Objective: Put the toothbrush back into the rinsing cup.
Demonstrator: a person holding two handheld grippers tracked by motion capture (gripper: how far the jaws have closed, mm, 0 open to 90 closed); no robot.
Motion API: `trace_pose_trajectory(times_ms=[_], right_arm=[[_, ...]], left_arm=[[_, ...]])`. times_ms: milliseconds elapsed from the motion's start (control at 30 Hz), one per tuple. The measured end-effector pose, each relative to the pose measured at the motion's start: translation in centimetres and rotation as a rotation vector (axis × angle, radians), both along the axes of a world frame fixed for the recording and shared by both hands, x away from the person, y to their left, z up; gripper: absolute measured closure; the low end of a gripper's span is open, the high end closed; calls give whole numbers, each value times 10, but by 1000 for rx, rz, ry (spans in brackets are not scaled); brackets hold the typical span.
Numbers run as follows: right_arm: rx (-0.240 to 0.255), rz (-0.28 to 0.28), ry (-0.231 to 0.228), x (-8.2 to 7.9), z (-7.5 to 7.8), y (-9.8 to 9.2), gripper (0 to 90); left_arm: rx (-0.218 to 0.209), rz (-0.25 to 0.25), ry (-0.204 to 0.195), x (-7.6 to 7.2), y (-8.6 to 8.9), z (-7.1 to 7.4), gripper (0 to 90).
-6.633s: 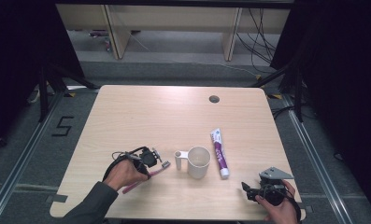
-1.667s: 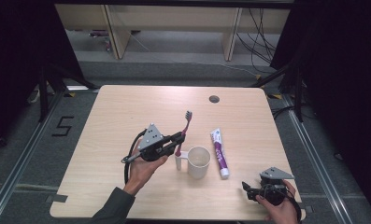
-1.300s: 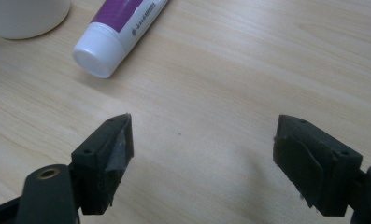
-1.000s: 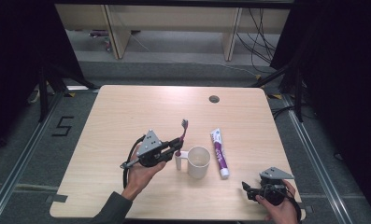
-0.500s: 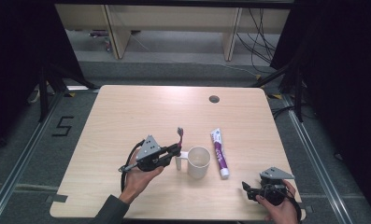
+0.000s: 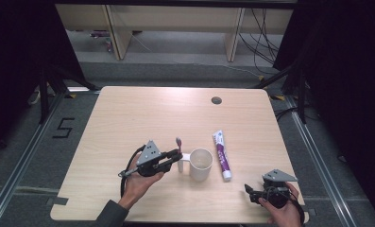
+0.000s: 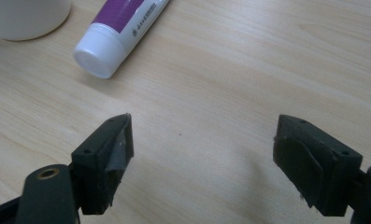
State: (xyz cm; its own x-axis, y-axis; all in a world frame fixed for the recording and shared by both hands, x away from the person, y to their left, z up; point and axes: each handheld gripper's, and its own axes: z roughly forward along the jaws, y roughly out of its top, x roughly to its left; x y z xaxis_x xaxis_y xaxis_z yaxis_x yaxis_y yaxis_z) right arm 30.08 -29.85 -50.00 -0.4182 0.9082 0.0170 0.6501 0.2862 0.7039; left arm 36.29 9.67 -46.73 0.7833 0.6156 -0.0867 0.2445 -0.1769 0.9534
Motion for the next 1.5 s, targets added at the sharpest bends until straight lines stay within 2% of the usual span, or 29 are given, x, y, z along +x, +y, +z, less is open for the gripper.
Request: trace_pose_trajectory(times_ms=[33,67,133,200,267,300,433,500,533,667,767,867,933,1000,1033,1100,1133,1167,1300,1333,1433,1500], right_arm=[[0,-1,2,0,0,0,212],[1,-2,2,0,0,0,212],[-20,27,-34,2,0,-2,212],[-15,32,-30,3,-1,-2,212],[-27,24,-23,2,0,-3,212],[-5,1,8,0,1,0,212],[-7,9,-2,0,0,0,212],[-3,-1,10,0,1,0,212],[-30,22,-19,1,0,-2,212],[-5,-2,9,-1,1,0,212],[-6,-2,8,0,1,0,212],[-3,-4,7,0,1,0,212],[-28,40,-29,4,0,-4,212],[-26,31,-34,3,-1,-3,212],[-35,33,-30,3,0,-3,212],[-4,32,0,3,0,-1,212],[3,27,0,3,0,-1,212],[-9,50,-25,5,-1,-2,212],[-9,48,-25,5,-1,-2,212],[-18,52,-25,6,-1,-3,212],[-3,27,2,4,-1,-2,212],[-30,46,-45,6,-3,-5,212]], left_arm=[[-10,-7,-4,0,0,0,748],[-2,-4,-4,0,0,0,709],[11,12,5,-2,0,1,613],[10,23,13,-2,1,1,502],[3,30,16,-2,4,3,451],[0,25,12,-2,6,3,447],[-3,33,16,-5,12,6,414],[-9,39,24,-7,16,6,401],[-2,44,31,-8,17,6,393],[12,48,34,-12,24,5,363],[7,48,49,-14,28,3,340],[20,58,69,-17,33,2,333],[16,53,68,-17,34,0,321],[32,61,78,-19,36,0,318],[34,61,79,-20,37,0,315],[36,65,82,-21,37,-1,313],[32,63,85,-22,38,-2,309],[41,62,90,-23,38,-2,306],[65,65,83,-25,41,-3,288],[59,59,82,-25,41,-4,281],[72,67,88,-27,45,-4,276],[68,63,89,-28,47,-5,272]])
